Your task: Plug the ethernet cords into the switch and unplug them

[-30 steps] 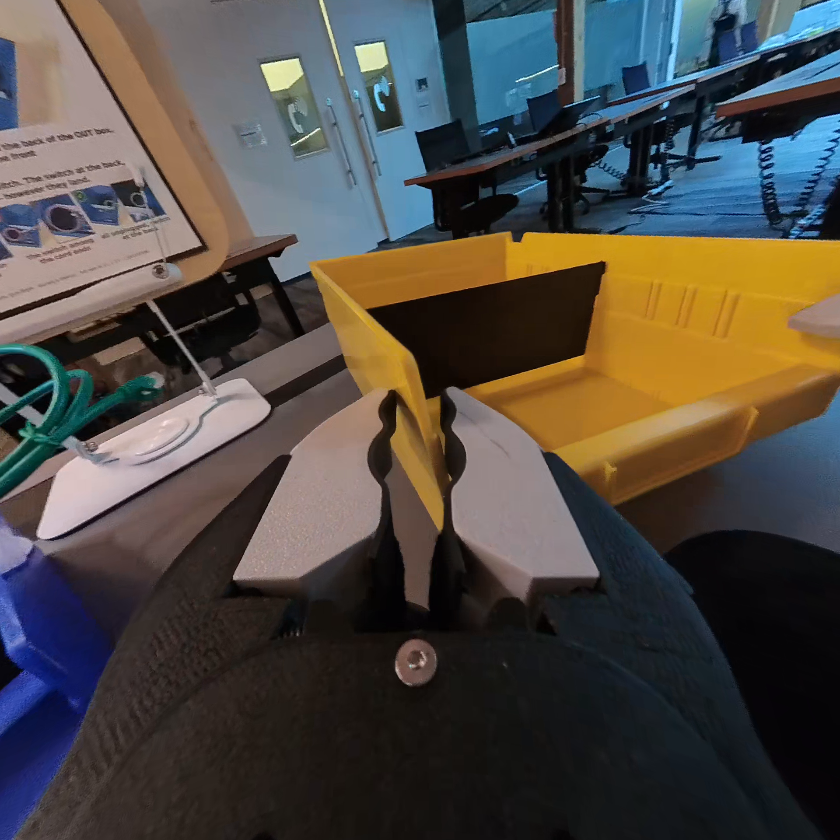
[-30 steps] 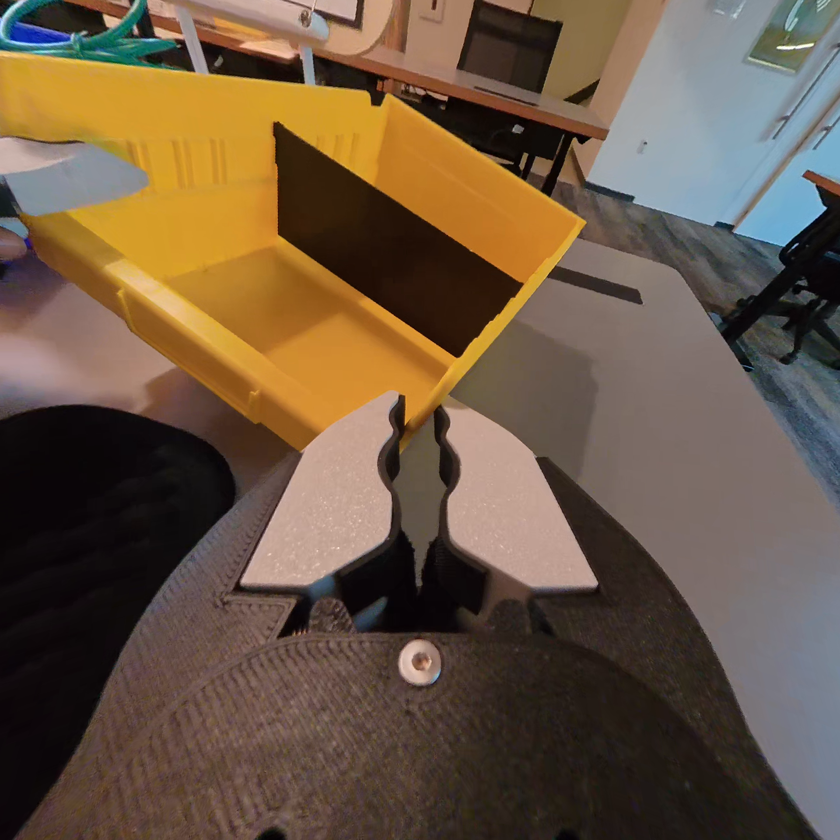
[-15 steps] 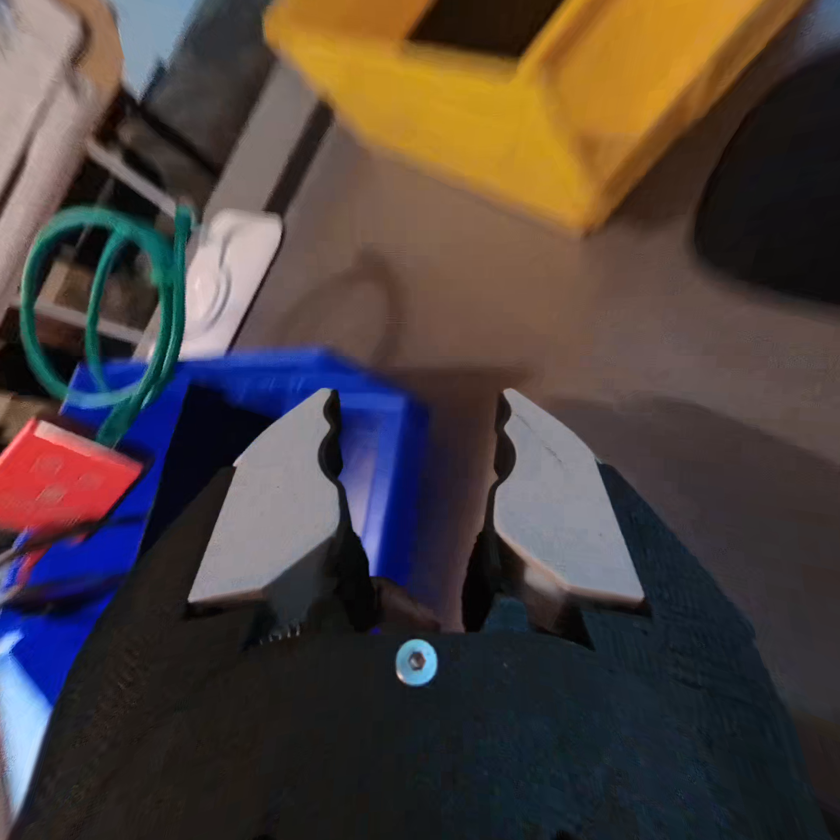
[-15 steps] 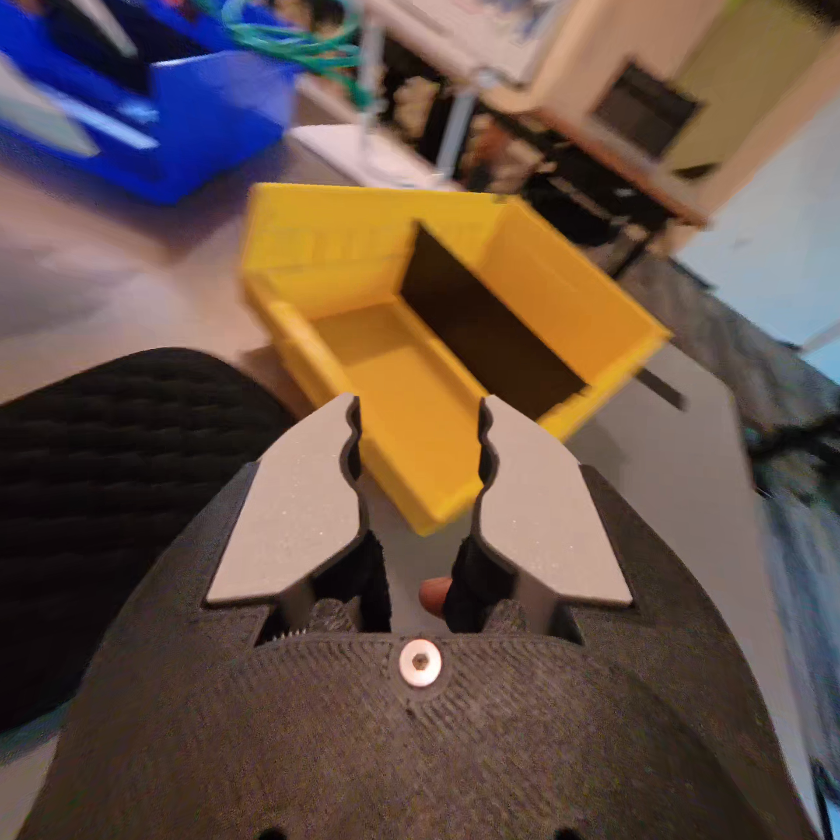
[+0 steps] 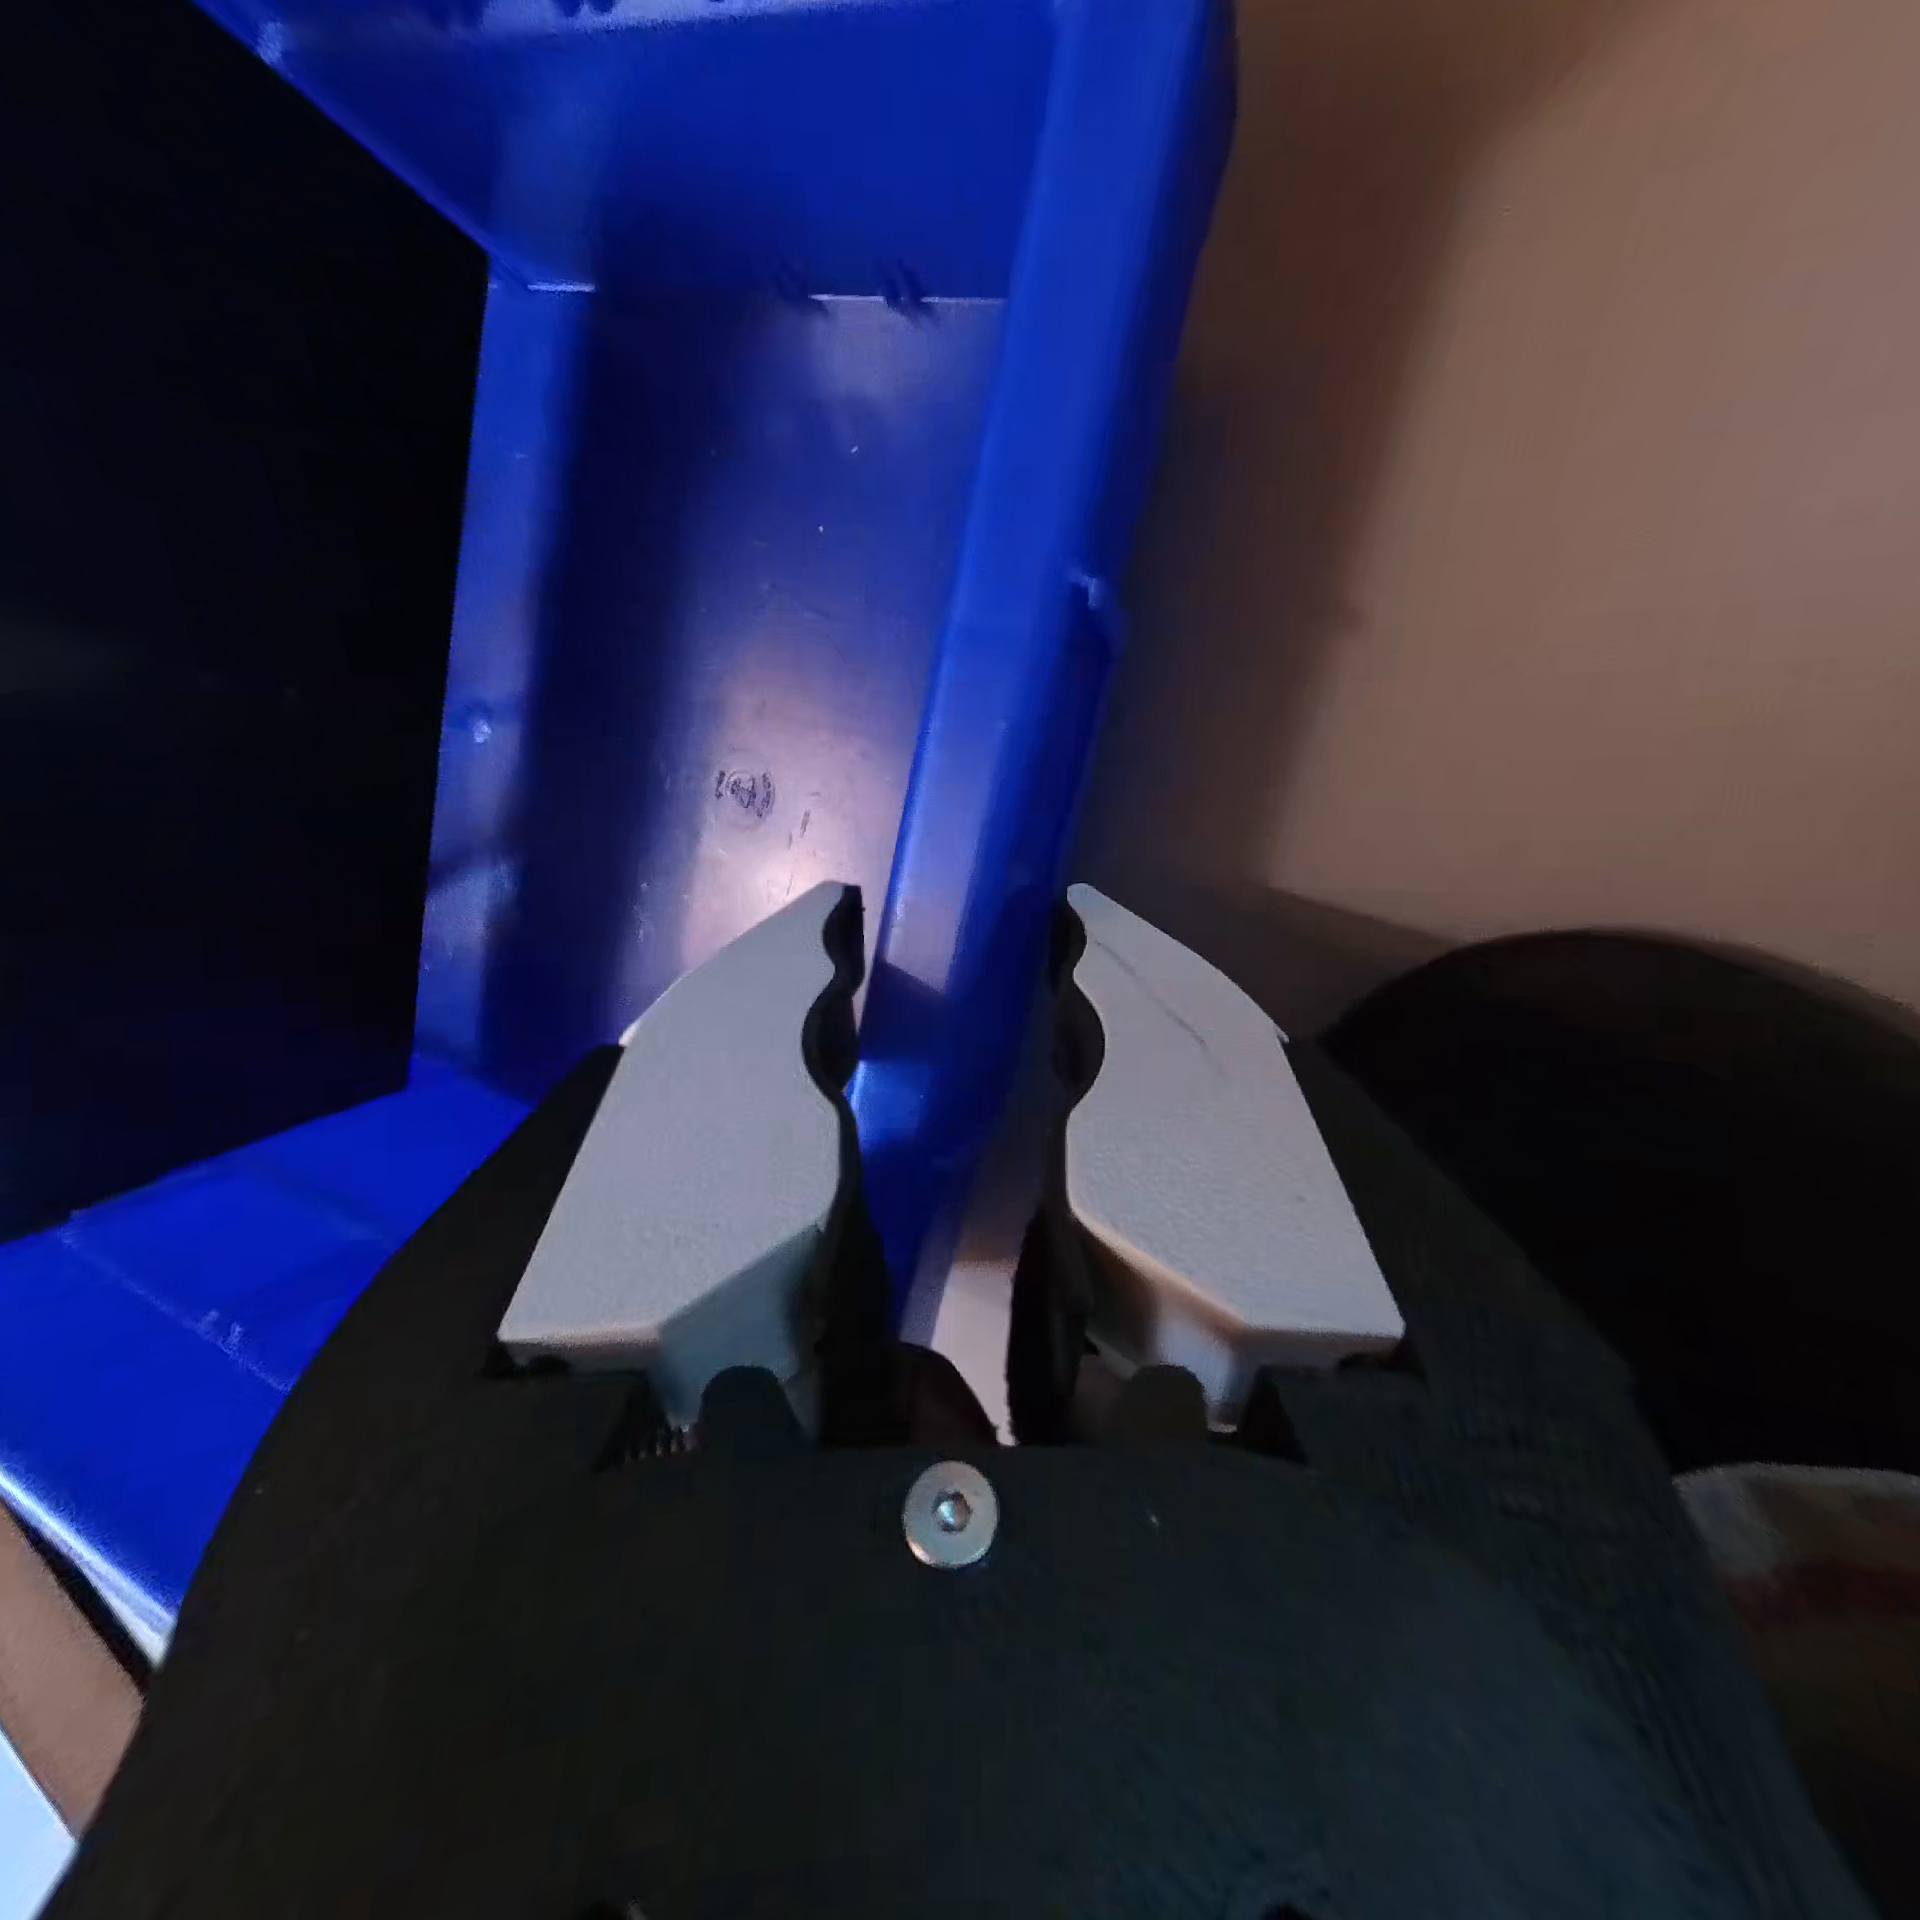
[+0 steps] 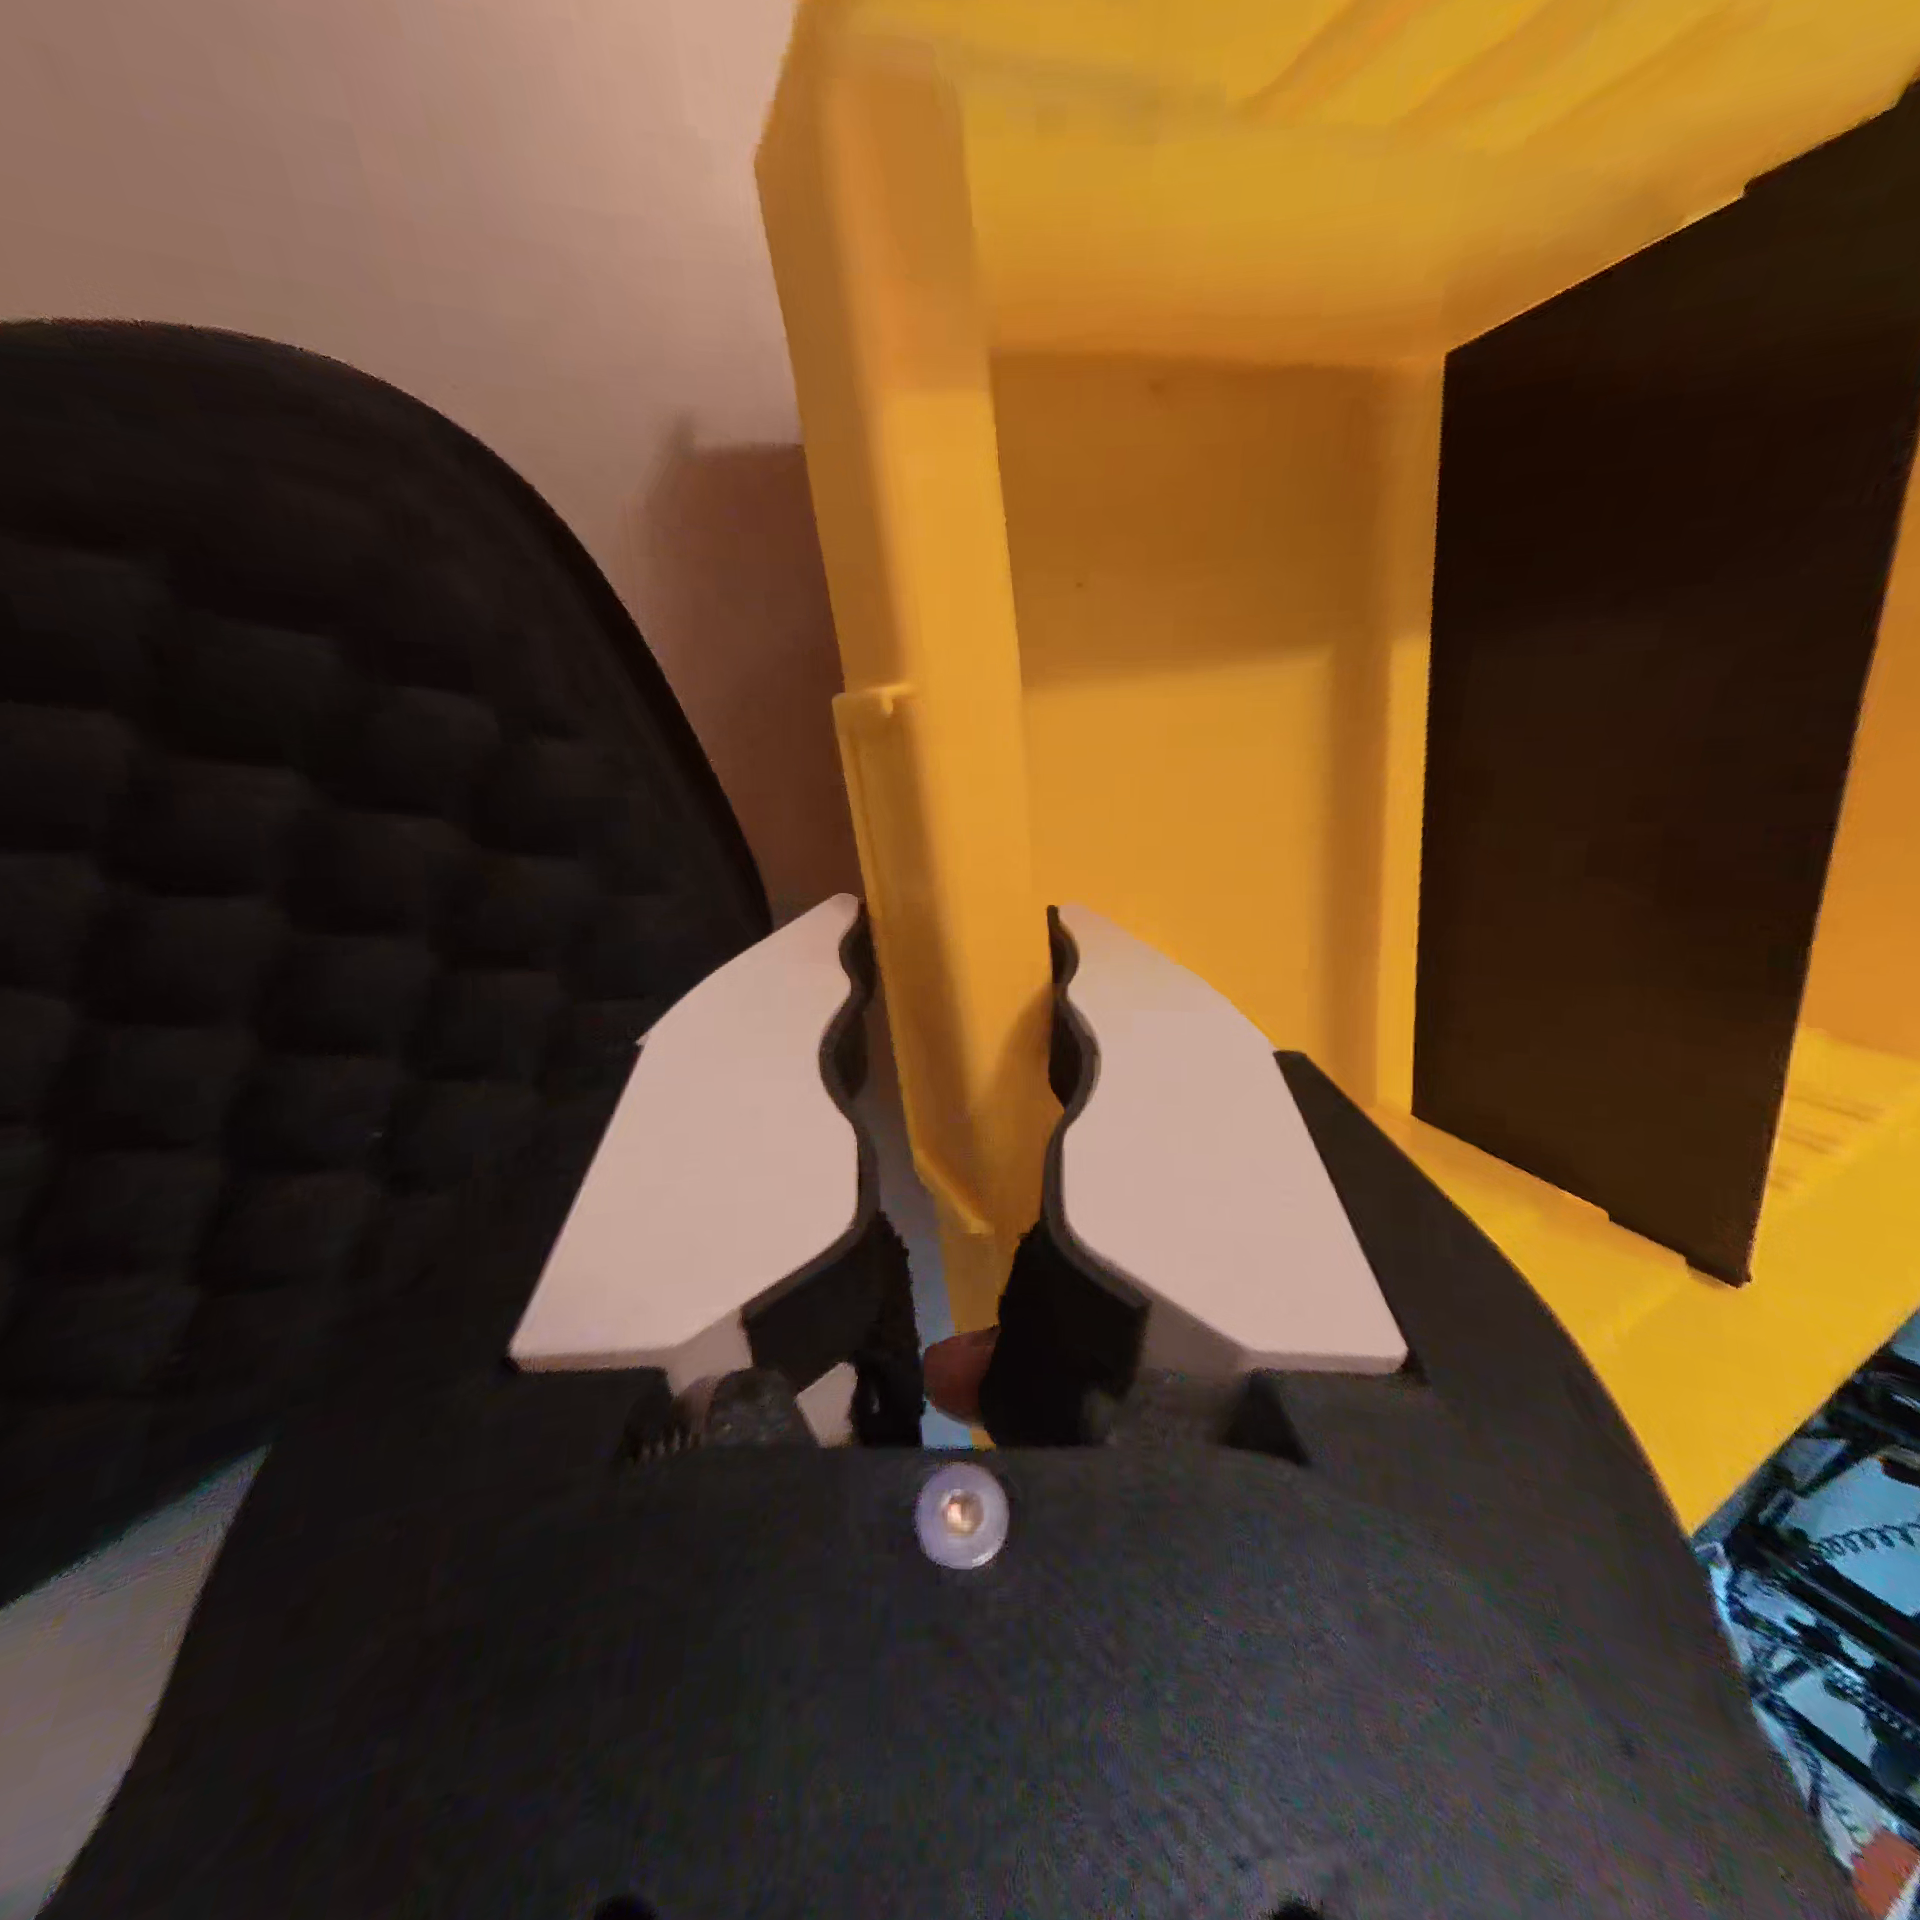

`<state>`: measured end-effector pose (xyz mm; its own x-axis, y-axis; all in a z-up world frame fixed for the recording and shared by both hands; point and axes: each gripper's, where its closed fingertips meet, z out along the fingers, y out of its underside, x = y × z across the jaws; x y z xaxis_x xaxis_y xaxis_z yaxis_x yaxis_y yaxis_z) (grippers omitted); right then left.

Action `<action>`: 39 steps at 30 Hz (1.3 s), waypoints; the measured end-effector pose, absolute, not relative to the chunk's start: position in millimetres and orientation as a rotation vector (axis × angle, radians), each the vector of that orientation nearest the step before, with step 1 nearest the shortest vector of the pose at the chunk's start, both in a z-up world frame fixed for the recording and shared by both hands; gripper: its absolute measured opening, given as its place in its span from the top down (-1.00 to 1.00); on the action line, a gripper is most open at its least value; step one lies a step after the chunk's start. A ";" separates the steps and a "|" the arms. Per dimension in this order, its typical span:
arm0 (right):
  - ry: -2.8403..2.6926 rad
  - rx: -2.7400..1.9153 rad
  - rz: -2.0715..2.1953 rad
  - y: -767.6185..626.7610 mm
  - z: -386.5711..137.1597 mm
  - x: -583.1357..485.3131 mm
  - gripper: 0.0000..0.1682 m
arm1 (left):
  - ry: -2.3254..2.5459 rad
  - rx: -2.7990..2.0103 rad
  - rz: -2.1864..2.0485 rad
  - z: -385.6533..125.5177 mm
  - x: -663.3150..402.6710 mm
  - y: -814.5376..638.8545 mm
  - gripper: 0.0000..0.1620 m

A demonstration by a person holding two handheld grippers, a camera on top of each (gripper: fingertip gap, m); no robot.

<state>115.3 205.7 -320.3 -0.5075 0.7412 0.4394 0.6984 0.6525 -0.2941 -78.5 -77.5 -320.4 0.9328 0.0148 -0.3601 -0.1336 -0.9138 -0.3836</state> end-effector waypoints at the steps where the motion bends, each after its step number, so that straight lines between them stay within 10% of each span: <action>1: -2.326 -1.110 0.101 206.8 -320.0 115.5 0.62 | 0.076 -2.679 0.494 -320.4 -79.7 -82.9 0.57; 39: -2.338 -0.964 -0.021 327.3 -319.8 230.1 0.63 | 0.176 -2.752 0.415 -317.4 -164.7 -354.9 0.52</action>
